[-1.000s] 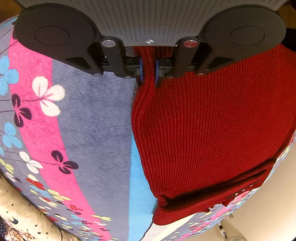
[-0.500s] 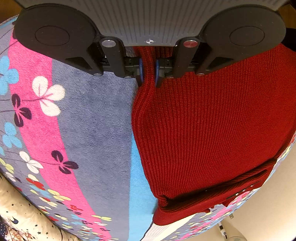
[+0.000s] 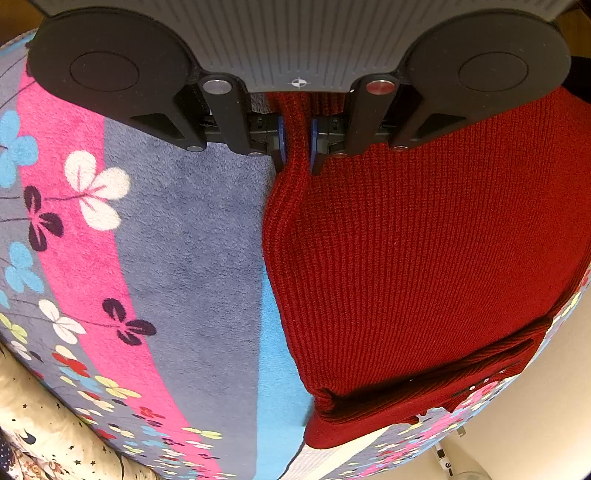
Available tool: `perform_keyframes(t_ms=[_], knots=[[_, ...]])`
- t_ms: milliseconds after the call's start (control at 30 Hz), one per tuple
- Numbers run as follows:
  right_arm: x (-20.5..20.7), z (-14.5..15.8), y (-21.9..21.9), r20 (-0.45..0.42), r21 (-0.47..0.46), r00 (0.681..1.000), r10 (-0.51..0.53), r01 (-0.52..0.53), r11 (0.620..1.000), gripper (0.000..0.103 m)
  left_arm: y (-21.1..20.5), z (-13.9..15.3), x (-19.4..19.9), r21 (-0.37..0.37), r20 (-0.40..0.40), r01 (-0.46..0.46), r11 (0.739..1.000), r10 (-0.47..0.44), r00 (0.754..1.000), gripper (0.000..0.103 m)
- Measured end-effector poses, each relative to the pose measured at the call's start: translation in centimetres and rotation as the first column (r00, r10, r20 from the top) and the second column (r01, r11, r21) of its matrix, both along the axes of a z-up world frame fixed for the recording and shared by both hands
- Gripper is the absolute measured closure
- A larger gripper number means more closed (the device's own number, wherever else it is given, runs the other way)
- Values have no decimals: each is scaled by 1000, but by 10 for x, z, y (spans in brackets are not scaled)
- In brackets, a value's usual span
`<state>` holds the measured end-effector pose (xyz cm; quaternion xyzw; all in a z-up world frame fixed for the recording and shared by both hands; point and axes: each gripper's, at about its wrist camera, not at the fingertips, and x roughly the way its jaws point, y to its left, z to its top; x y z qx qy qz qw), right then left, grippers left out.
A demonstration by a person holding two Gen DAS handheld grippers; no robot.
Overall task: Fold small clothes
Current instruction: 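Grasp the side edge of the sweater with both tools and hold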
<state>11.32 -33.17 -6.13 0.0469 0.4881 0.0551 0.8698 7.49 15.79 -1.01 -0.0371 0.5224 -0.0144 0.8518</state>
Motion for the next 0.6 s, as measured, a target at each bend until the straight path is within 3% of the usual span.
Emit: perform_keyframes(t_ms=[600], knots=[[0, -1, 2, 1, -10, 1000, 5, -5, 1000, 88, 0, 0, 0, 1, 0, 1, 1000, -1, 1000, 88]])
